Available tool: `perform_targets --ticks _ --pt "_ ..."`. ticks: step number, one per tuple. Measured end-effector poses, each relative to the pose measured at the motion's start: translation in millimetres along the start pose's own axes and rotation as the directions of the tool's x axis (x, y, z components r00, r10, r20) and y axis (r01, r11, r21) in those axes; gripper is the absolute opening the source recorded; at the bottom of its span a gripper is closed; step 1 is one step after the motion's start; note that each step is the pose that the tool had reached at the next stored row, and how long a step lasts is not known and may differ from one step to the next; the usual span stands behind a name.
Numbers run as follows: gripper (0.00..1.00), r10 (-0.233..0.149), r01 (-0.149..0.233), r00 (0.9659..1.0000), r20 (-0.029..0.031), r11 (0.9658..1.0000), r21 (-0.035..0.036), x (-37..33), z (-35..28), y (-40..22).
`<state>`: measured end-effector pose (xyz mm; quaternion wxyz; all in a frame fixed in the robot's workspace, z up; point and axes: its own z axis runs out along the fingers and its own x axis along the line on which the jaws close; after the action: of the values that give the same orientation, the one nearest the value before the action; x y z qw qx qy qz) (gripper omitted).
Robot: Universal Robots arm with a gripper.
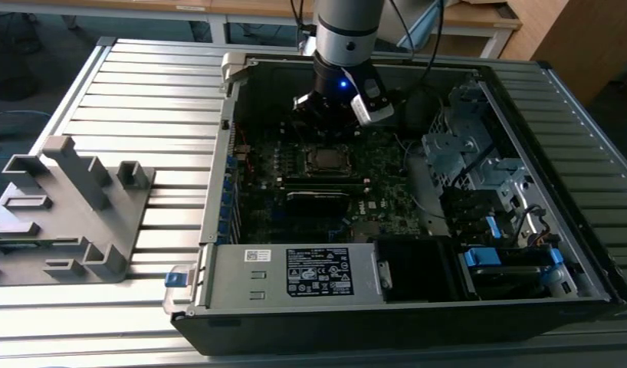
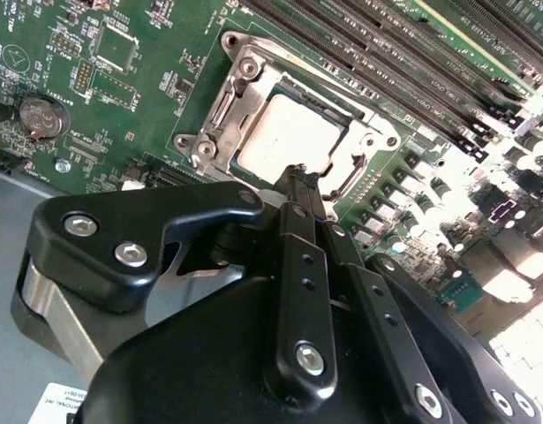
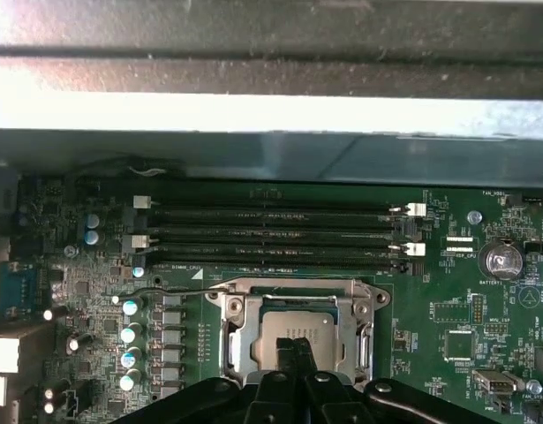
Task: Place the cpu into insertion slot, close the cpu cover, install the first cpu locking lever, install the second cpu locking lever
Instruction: 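Close the cpu cover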
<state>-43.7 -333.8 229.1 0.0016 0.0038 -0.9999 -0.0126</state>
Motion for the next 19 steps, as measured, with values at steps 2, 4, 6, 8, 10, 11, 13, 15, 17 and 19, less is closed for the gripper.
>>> perform_targets --ticks 2,4,6,8,10,11,13,15,17,19 --pt "0.11 0.000 0.000 1.0000 0.0001 1.0000 -0.0002 -0.6 0.4 0.0" --pt "0.11 0.000 0.000 1.0000 0.0001 1.0000 -0.0003 -3.8 0.7 0.0" --pt "0.11 0.000 0.000 1.0000 0.0001 1.0000 -0.0002 -5.5 1.0 -0.1" --pt "0.11 0.000 0.000 1.0000 0.0001 1.0000 -0.0003 -5.5 1.6 -0.9" --pt "0.11 -0.002 0.002 1.0000 0.0000 1.0000 -0.0007 -5.5 2.1 -3.0" --pt "0.11 -0.003 0.003 1.0000 0.0000 1.0000 -0.0008 -5.5 2.4 -3.9" --pt "0.11 -0.003 0.003 1.0000 0.0001 1.0000 -0.0010 -5.5 3.3 -4.5" --pt "0.11 -0.003 0.003 1.0000 0.0000 1.0000 -0.0009 -4.8 4.1 -4.6" --pt "0.11 -0.003 0.003 1.0000 0.0000 1.0000 -0.0008 -4.5 4.9 -4.7" --pt "0.11 -0.003 0.003 1.0000 -0.0001 1.0000 -0.0007 -4.5 4.9 -4.7"
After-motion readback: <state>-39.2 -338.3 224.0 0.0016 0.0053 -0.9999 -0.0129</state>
